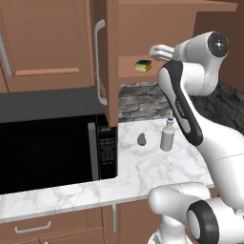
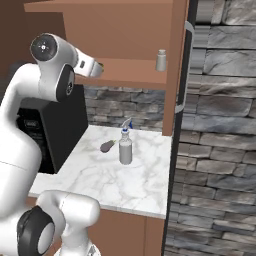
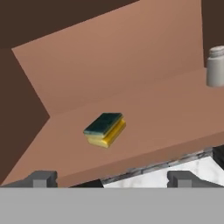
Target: Pick the sponge and spray from the cabinet and place them on the counter.
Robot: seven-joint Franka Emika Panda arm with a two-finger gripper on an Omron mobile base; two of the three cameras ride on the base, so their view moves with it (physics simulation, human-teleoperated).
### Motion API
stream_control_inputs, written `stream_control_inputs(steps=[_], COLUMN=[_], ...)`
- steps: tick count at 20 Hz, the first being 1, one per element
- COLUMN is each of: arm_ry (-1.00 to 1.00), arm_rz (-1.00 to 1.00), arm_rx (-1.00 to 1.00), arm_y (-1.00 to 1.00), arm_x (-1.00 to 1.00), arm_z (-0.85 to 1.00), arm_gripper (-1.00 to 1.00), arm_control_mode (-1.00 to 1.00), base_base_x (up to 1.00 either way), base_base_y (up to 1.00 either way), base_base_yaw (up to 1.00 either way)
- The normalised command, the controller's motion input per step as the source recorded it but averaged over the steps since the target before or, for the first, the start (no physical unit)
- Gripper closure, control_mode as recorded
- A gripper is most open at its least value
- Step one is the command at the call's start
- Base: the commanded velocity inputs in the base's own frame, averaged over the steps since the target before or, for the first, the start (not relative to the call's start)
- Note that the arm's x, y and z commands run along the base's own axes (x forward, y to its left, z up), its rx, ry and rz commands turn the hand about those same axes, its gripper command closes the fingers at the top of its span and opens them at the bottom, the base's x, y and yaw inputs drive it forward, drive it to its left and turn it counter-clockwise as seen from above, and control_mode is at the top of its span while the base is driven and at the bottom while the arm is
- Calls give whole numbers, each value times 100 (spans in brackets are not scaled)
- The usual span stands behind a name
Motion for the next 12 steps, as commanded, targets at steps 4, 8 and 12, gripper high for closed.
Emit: stream_control_inputs(steps=[4,8,12], arm_ry=[4,4,3], arm_rz=[0,0,0], arm_rx=[0,0,0], arm_y=[8,4,7], arm_x=[32,31,36], arm_z=[0,-6,-11], arm_gripper=[-100,-100,-100], arm_control_mode=[-100,-100,-100], base_base_x=[0,0,0], base_base_y=[0,0,0], base_base_yaw=[0,0,0])
